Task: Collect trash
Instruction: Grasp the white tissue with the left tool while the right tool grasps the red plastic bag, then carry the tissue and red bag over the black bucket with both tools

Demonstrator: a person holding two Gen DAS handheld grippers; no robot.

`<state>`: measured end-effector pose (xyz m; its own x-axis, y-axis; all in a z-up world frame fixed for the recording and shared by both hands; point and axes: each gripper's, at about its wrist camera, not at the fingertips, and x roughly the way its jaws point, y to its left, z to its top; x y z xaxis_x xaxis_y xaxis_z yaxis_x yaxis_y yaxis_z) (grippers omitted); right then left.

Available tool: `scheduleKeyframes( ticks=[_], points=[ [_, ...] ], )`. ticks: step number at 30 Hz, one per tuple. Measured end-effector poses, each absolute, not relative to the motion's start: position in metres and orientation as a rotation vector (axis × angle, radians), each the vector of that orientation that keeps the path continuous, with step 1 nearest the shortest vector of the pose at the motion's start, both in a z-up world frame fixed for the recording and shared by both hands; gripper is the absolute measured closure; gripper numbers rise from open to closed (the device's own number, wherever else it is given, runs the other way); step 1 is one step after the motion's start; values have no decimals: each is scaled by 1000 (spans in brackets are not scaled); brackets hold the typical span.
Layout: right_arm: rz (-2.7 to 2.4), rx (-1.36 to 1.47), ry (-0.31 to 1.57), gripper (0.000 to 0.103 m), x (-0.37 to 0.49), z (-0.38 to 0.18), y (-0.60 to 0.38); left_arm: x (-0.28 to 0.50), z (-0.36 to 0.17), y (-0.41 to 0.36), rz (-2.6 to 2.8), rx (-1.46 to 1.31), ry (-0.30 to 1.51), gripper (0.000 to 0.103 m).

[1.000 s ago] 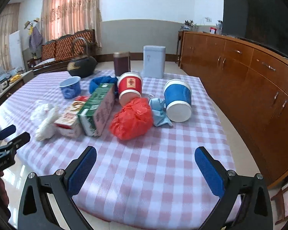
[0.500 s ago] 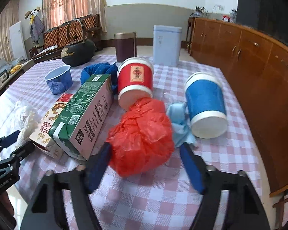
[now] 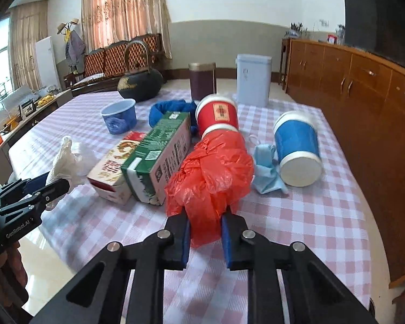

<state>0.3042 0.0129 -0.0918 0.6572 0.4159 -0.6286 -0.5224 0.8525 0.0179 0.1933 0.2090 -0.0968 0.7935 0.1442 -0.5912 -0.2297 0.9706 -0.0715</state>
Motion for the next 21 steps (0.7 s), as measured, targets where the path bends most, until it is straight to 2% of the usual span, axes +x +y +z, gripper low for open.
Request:
scheduleKeyframes(
  ticks=[21],
  points=[
    [408, -142, 585, 85, 203, -66, -68, 143, -63, 138, 91, -132, 583, 62]
  ],
)
